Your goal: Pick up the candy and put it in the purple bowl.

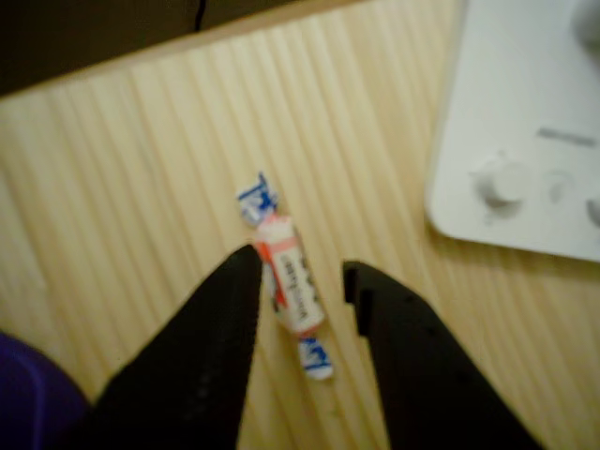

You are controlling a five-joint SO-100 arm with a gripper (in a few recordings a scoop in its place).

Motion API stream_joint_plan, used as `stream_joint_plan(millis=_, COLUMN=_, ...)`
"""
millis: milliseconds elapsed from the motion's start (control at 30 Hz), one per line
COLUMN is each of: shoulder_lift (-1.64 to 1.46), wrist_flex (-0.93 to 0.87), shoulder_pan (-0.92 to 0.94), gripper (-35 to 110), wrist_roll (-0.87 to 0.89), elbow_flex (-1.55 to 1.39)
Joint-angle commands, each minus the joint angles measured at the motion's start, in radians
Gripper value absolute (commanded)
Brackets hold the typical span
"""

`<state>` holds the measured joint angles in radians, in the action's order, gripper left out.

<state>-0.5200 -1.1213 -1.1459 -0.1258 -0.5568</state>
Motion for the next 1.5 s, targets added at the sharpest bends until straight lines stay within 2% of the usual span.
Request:
stream_joint_plan(millis=0, shoulder_lift=-0.161, wrist_flex=0.009, shoulder_pan=-0.025, gripper=18, wrist_roll=0.000, elbow_flex=-0.014)
stream_joint_plan(millis=1267, shoulder_lift=-0.137, wrist_flex=0.017, shoulder_pan=-0.054, gripper=18, wrist_roll=-0.008, elbow_flex=-0.017)
stream_joint_plan(millis=1400, shoulder_lift=-0.084, wrist_flex=-0.049, shoulder_pan=-0.057, gripper=18, wrist_roll=0.005, elbow_flex=0.097)
stream_joint_plan(millis=1467, shoulder_lift=0.051, wrist_flex=-0.179, shoulder_pan=-0.057, gripper=18, wrist_roll=0.009, elbow_flex=0.377)
